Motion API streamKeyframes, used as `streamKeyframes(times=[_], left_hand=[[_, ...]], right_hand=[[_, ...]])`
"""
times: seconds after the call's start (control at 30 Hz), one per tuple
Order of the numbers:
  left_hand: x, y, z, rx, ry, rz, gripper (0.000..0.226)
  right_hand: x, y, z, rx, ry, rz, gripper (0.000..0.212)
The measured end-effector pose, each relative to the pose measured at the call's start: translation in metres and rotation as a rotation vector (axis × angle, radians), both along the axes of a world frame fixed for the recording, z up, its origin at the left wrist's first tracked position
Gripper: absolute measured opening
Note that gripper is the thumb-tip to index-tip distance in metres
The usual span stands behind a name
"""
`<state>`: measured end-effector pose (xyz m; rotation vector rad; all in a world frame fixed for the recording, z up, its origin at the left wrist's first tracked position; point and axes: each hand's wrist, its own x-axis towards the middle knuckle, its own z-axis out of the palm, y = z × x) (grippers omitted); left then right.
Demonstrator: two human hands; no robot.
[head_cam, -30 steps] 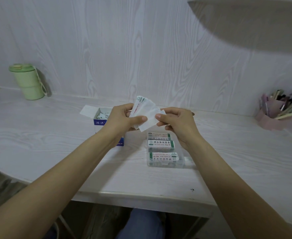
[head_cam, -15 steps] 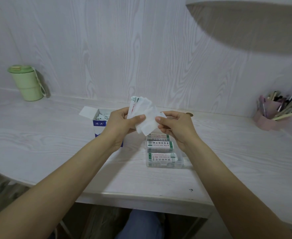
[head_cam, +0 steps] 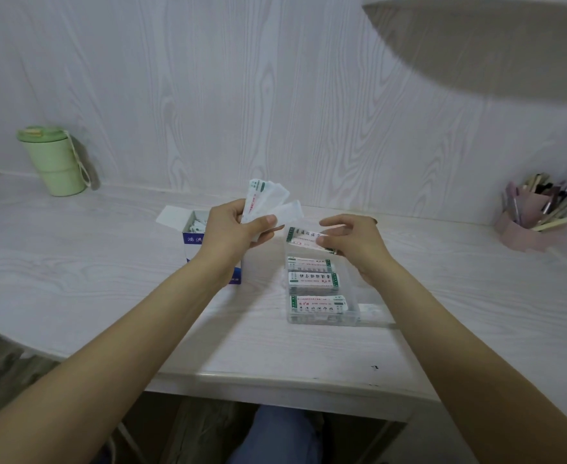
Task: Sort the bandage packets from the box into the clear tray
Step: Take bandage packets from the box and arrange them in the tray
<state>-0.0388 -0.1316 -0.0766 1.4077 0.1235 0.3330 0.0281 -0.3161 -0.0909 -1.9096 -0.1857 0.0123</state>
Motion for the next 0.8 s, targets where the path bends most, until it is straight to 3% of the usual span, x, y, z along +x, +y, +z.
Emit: streamKeyframes(times=[0.5, 0.8], left_hand=[[0.005, -0.001, -0.002, 0.010, 0.016, -0.010, 0.033], [0.003, -0.002, 0.002, 0.016, -0.001, -0.027, 0.025]], right_hand=[[0.011, 0.020, -0.016, -0.740, -0.191, 0.086, 0.001], [0.011, 0.025, -0.009, -0.866, -0.143, 0.098, 0.014]])
